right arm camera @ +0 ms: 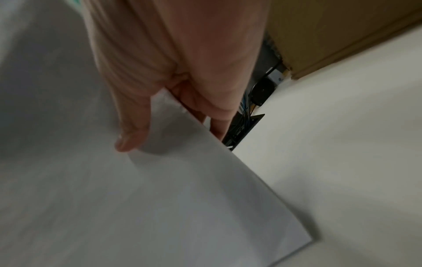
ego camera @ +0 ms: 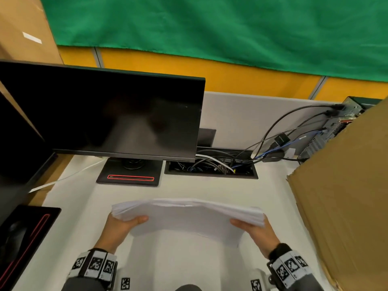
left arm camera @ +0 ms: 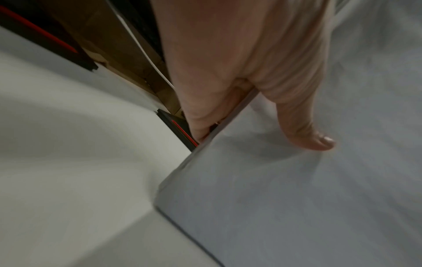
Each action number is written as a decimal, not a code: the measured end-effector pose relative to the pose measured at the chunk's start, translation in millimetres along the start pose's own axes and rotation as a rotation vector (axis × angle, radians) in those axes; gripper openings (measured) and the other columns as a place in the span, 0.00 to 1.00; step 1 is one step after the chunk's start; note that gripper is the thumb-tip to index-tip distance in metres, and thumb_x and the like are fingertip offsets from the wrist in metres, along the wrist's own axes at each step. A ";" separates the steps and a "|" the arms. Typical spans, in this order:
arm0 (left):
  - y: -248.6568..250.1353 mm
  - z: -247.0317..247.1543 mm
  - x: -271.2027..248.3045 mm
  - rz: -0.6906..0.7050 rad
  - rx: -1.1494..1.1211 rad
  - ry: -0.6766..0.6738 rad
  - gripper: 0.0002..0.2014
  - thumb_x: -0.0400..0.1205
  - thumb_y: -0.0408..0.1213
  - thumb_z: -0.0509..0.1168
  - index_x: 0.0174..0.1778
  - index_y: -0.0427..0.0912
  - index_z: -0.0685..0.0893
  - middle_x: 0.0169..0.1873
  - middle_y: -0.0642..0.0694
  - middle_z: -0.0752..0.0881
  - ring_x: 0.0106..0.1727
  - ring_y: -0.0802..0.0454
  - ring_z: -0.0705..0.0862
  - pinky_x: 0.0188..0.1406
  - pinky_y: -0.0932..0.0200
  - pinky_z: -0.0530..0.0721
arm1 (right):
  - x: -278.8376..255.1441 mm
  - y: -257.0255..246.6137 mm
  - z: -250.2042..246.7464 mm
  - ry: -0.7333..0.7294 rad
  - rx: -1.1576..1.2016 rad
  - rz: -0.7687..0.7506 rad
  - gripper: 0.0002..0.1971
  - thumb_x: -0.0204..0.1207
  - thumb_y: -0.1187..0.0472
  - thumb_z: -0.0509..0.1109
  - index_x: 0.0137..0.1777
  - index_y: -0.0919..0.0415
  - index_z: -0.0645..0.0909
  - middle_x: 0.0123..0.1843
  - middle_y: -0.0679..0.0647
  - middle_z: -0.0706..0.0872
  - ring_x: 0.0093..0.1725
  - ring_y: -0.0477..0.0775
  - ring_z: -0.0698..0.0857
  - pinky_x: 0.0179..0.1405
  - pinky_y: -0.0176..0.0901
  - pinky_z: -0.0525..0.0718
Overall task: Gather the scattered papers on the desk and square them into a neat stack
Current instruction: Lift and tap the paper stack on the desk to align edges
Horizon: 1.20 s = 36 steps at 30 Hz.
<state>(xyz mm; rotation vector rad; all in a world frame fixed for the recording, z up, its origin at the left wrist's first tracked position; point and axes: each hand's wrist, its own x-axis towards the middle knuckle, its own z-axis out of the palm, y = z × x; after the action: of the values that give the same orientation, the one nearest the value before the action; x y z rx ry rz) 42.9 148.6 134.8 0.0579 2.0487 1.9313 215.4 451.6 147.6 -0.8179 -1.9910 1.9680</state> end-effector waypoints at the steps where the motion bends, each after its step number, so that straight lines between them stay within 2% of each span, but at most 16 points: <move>1: -0.4 -0.5 -0.2 0.012 -0.009 0.027 0.16 0.65 0.20 0.76 0.40 0.46 0.87 0.28 0.57 0.92 0.40 0.52 0.88 0.32 0.72 0.85 | 1.1 -2.1 -0.6 0.015 0.011 -0.011 0.42 0.34 0.39 0.87 0.50 0.61 0.88 0.47 0.52 0.94 0.52 0.56 0.91 0.44 0.37 0.87; 3: 6.9 4.4 -5.4 0.069 -0.045 0.113 0.13 0.69 0.23 0.74 0.44 0.44 0.86 0.36 0.52 0.91 0.43 0.50 0.86 0.36 0.67 0.85 | -1.7 -10.1 3.8 0.062 0.060 -0.069 0.40 0.36 0.37 0.85 0.49 0.59 0.88 0.45 0.49 0.94 0.47 0.48 0.91 0.41 0.35 0.87; 4: 13.4 10.3 -10.7 0.114 -0.079 0.162 0.12 0.73 0.25 0.71 0.45 0.46 0.83 0.39 0.51 0.88 0.43 0.51 0.85 0.36 0.68 0.84 | -4.6 -14.3 10.1 0.122 0.086 -0.105 0.37 0.39 0.37 0.85 0.47 0.58 0.87 0.41 0.47 0.94 0.42 0.45 0.90 0.39 0.33 0.86; 6: 24.6 26.2 -21.7 0.198 -0.193 0.250 0.08 0.81 0.31 0.63 0.46 0.51 0.79 0.41 0.50 0.83 0.42 0.54 0.81 0.32 0.74 0.83 | -11.0 -19.5 28.7 0.265 0.155 -0.195 0.22 0.56 0.45 0.81 0.41 0.60 0.81 0.34 0.49 0.88 0.35 0.47 0.85 0.35 0.37 0.82; 8: 33.0 40.7 -26.0 0.183 -0.280 0.372 0.05 0.83 0.43 0.59 0.43 0.54 0.78 0.40 0.50 0.80 0.40 0.53 0.80 0.32 0.65 0.83 | -14.3 -24.6 49.2 0.420 0.195 -0.235 0.12 0.71 0.56 0.74 0.36 0.61 0.76 0.31 0.52 0.79 0.33 0.50 0.76 0.34 0.44 0.76; 10: 34.9 46.9 -19.1 0.122 -0.306 0.517 0.07 0.79 0.51 0.62 0.38 0.54 0.78 0.39 0.49 0.81 0.39 0.51 0.80 0.38 0.58 0.82 | -8.7 -28.6 61.8 0.544 0.210 -0.228 0.14 0.75 0.58 0.70 0.31 0.59 0.72 0.28 0.48 0.72 0.29 0.45 0.70 0.32 0.39 0.70; 12: 37.1 49.0 -12.4 0.091 -0.299 0.593 0.09 0.76 0.51 0.65 0.37 0.51 0.79 0.39 0.47 0.82 0.39 0.49 0.80 0.42 0.55 0.81 | -1.7 -35.1 67.6 0.607 0.251 -0.243 0.18 0.76 0.57 0.70 0.27 0.59 0.69 0.23 0.42 0.67 0.24 0.41 0.64 0.26 0.31 0.66; 13: 39.4 50.2 -11.4 0.107 -0.311 0.602 0.08 0.77 0.49 0.65 0.36 0.49 0.78 0.38 0.47 0.82 0.38 0.49 0.80 0.42 0.55 0.80 | 1.3 -37.2 68.3 0.631 0.258 -0.253 0.19 0.76 0.57 0.69 0.27 0.62 0.68 0.23 0.43 0.66 0.24 0.41 0.64 0.25 0.29 0.65; 16: 43.0 53.5 -12.7 0.149 -0.373 0.613 0.12 0.79 0.45 0.63 0.29 0.50 0.75 0.31 0.49 0.78 0.33 0.52 0.77 0.38 0.58 0.77 | 10.1 -36.9 64.6 0.718 0.266 -0.240 0.21 0.77 0.57 0.68 0.27 0.68 0.66 0.27 0.53 0.66 0.27 0.44 0.64 0.30 0.38 0.66; 19: 45.5 54.0 -10.2 0.138 -0.365 0.657 0.13 0.77 0.46 0.63 0.27 0.51 0.74 0.30 0.51 0.74 0.35 0.52 0.73 0.38 0.56 0.74 | 17.1 -33.1 59.3 0.780 0.302 -0.172 0.21 0.77 0.56 0.67 0.24 0.60 0.65 0.28 0.56 0.63 0.29 0.51 0.62 0.34 0.43 0.63; 22: 46.5 50.7 -5.2 0.137 -0.354 0.678 0.08 0.76 0.44 0.63 0.30 0.54 0.77 0.33 0.53 0.75 0.38 0.52 0.74 0.43 0.52 0.75 | 17.8 -35.4 61.7 0.765 0.302 -0.178 0.21 0.76 0.56 0.67 0.24 0.59 0.65 0.29 0.58 0.63 0.30 0.55 0.61 0.35 0.44 0.63; 24: 47.2 48.6 -2.7 0.135 -0.367 0.676 0.07 0.74 0.46 0.63 0.30 0.55 0.79 0.34 0.53 0.76 0.42 0.49 0.75 0.44 0.49 0.77 | 17.4 -39.5 64.0 0.746 0.282 -0.219 0.22 0.77 0.56 0.68 0.24 0.59 0.65 0.28 0.57 0.63 0.31 0.55 0.62 0.34 0.43 0.64; 26: 47.2 47.4 -0.2 0.142 -0.360 0.683 0.05 0.72 0.46 0.63 0.30 0.56 0.80 0.35 0.55 0.77 0.44 0.49 0.76 0.47 0.48 0.77 | 19.4 -40.0 62.9 0.760 0.260 -0.226 0.21 0.77 0.56 0.68 0.24 0.58 0.67 0.27 0.55 0.65 0.32 0.55 0.64 0.35 0.44 0.67; 28: 47.9 47.4 -0.5 0.150 -0.349 0.689 0.05 0.73 0.43 0.63 0.32 0.56 0.79 0.36 0.57 0.77 0.45 0.51 0.76 0.51 0.50 0.77 | 21.5 -36.0 61.4 0.786 0.268 -0.195 0.19 0.76 0.56 0.68 0.26 0.57 0.69 0.29 0.57 0.69 0.33 0.56 0.68 0.38 0.45 0.70; 31: 51.5 49.5 -3.1 0.136 -0.353 0.682 0.05 0.74 0.45 0.65 0.32 0.56 0.79 0.35 0.56 0.77 0.45 0.50 0.75 0.48 0.51 0.77 | 20.9 -34.5 62.5 0.759 0.296 -0.194 0.16 0.76 0.57 0.68 0.28 0.58 0.71 0.32 0.59 0.72 0.35 0.56 0.70 0.40 0.45 0.72; 36: 55.4 47.6 -1.4 0.086 -0.347 0.694 0.06 0.75 0.47 0.65 0.32 0.56 0.78 0.38 0.50 0.77 0.44 0.50 0.75 0.48 0.52 0.76 | 22.9 -37.8 60.6 0.779 0.278 -0.190 0.16 0.75 0.58 0.69 0.27 0.56 0.70 0.29 0.51 0.70 0.35 0.51 0.70 0.42 0.46 0.74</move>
<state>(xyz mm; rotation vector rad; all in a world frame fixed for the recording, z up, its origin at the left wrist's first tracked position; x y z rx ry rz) 46.0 198.8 187.8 -0.7065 2.0521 2.5884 156.2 414.5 174.7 -1.0591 -1.2591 1.4458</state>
